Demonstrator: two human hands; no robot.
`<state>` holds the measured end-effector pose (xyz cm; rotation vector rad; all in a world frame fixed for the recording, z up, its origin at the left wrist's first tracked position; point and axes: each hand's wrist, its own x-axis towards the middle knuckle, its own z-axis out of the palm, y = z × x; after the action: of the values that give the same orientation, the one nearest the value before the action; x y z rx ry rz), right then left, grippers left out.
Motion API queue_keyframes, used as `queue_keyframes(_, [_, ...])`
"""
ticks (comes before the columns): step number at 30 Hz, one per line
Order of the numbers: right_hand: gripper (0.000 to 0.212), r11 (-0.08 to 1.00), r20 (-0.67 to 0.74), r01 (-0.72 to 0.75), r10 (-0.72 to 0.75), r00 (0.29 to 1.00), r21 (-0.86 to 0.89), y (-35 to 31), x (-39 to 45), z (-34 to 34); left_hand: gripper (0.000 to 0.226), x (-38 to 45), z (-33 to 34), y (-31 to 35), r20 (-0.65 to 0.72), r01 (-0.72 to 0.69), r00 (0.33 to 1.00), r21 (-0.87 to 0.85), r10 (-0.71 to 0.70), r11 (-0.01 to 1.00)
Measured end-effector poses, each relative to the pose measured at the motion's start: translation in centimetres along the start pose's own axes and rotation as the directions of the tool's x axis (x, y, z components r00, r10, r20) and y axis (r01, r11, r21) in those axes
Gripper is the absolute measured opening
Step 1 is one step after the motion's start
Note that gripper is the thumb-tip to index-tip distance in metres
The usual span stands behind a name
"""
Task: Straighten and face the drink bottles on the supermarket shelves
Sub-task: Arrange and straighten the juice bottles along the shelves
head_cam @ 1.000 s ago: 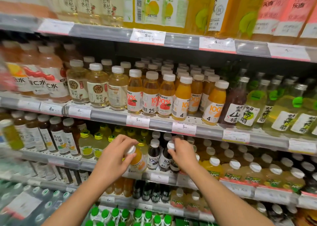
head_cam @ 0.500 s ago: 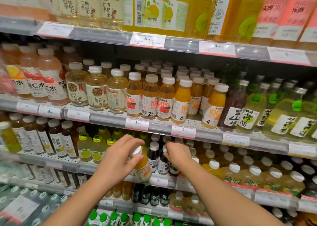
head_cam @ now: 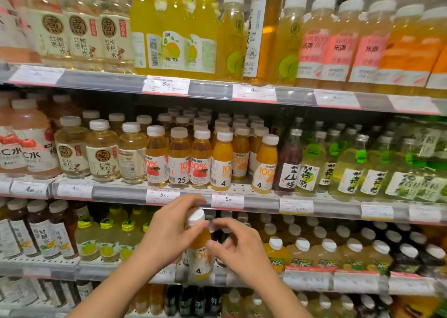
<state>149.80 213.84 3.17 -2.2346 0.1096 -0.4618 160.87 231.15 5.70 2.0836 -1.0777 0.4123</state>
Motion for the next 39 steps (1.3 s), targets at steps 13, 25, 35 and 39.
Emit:
queue_keyframes(13, [0.032,0.952,-0.139,0.039,-0.085,0.987,-0.303,-0.7,0.2,-5.2,0.045,4.0,2.1,7.3,0.014,-0.138,0.990,-0.097,0.140,0.986])
queue_keyframes(25, [0.042,0.979,-0.237,-0.026,-0.024,0.971,-0.203,-1.9,1.5,-7.3,0.045,4.2,0.1,5.3,0.024,-0.071,0.997,-0.105,0.074,0.992])
queue_keyframes(35, [0.046,0.974,-0.507,-0.014,-0.106,0.855,-0.227,-4.3,5.8,-11.2,0.068,1.9,3.4,-1.3,0.199,-0.063,0.980,0.422,-0.024,0.904])
queue_keyframes(39, [0.048,0.955,-0.525,0.005,-0.167,0.835,-0.296,-5.2,7.7,-12.0,0.063,1.4,4.1,-2.2,0.208,-0.088,0.978,0.453,-0.009,0.887])
